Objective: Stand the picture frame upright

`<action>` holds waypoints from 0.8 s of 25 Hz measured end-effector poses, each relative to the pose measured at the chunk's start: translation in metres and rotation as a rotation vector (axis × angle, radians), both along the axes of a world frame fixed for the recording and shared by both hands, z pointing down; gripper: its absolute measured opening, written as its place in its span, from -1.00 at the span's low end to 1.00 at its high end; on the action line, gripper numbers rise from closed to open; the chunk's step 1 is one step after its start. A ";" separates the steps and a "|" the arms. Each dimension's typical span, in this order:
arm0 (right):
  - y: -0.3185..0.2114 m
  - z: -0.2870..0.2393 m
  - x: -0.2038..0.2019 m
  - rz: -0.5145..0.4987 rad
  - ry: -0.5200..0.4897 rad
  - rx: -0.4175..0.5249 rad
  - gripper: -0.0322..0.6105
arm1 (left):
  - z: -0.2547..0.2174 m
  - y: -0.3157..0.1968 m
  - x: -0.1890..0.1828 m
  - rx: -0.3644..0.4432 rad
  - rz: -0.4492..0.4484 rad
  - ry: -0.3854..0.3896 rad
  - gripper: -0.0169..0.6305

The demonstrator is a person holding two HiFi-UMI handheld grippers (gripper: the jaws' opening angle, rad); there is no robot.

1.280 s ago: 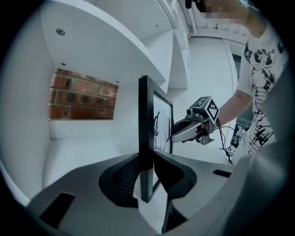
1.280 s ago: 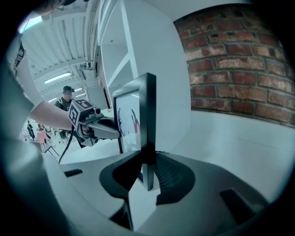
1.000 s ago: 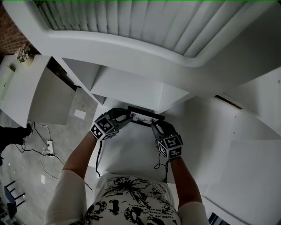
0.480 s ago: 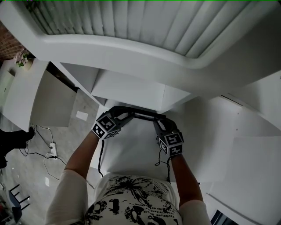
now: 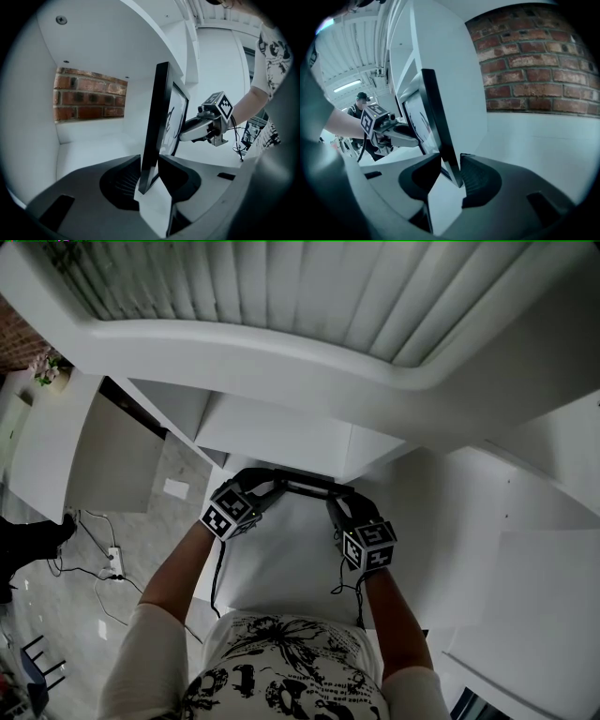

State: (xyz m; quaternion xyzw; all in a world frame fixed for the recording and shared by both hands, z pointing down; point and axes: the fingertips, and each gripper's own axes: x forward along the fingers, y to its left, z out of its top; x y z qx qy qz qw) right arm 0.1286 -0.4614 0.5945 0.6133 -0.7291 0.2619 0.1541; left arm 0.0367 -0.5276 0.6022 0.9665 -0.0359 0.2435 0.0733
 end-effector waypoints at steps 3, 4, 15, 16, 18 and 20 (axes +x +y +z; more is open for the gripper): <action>0.000 0.006 0.005 0.026 0.041 -0.039 -0.33 | 0.005 -0.003 -0.002 0.011 -0.052 -0.017 -0.46; 0.000 0.008 0.006 0.030 0.061 -0.050 -0.29 | 0.006 -0.003 -0.003 0.007 -0.061 -0.022 -0.45; 0.024 -0.006 0.007 0.111 0.122 0.023 -0.27 | -0.031 0.002 -0.033 0.090 -0.349 0.154 -0.42; 0.029 -0.008 0.007 0.131 0.121 0.031 -0.39 | -0.035 0.005 -0.037 0.089 -0.379 0.166 -0.46; 0.039 -0.016 0.009 0.170 0.125 0.054 -0.53 | -0.042 0.011 -0.046 0.081 -0.434 0.191 -0.57; 0.048 -0.026 0.010 0.203 0.134 0.084 -0.77 | -0.050 0.020 -0.054 0.073 -0.471 0.219 -0.81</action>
